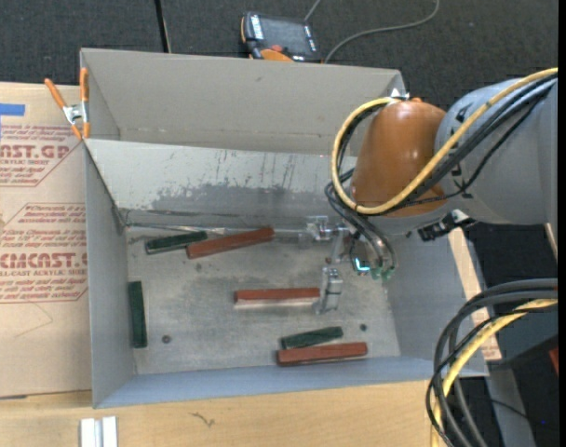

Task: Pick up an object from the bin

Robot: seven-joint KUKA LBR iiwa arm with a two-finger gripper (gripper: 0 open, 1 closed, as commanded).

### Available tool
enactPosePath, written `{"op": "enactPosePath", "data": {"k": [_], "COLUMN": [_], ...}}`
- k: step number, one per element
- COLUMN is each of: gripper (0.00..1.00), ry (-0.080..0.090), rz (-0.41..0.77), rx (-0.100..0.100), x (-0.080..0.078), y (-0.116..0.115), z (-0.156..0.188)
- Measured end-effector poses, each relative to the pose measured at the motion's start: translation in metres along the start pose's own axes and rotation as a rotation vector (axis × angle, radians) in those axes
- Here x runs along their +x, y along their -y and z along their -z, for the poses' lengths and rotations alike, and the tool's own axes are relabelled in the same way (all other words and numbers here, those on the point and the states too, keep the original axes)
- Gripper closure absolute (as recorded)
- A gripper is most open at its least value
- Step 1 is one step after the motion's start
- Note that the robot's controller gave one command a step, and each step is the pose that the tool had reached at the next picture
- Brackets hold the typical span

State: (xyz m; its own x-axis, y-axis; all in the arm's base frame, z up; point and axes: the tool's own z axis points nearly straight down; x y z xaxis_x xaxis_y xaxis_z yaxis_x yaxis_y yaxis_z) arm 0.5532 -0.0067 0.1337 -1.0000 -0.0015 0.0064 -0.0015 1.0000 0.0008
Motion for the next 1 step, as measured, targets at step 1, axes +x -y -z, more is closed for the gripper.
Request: {"op": "enactPosePath", "data": {"k": [1], "gripper": [0.0], "ry": [0.001], "rz": [-0.001], "rx": [0.0], "x": [0.0143], "y": [-0.0003], "z": [-0.068]}}
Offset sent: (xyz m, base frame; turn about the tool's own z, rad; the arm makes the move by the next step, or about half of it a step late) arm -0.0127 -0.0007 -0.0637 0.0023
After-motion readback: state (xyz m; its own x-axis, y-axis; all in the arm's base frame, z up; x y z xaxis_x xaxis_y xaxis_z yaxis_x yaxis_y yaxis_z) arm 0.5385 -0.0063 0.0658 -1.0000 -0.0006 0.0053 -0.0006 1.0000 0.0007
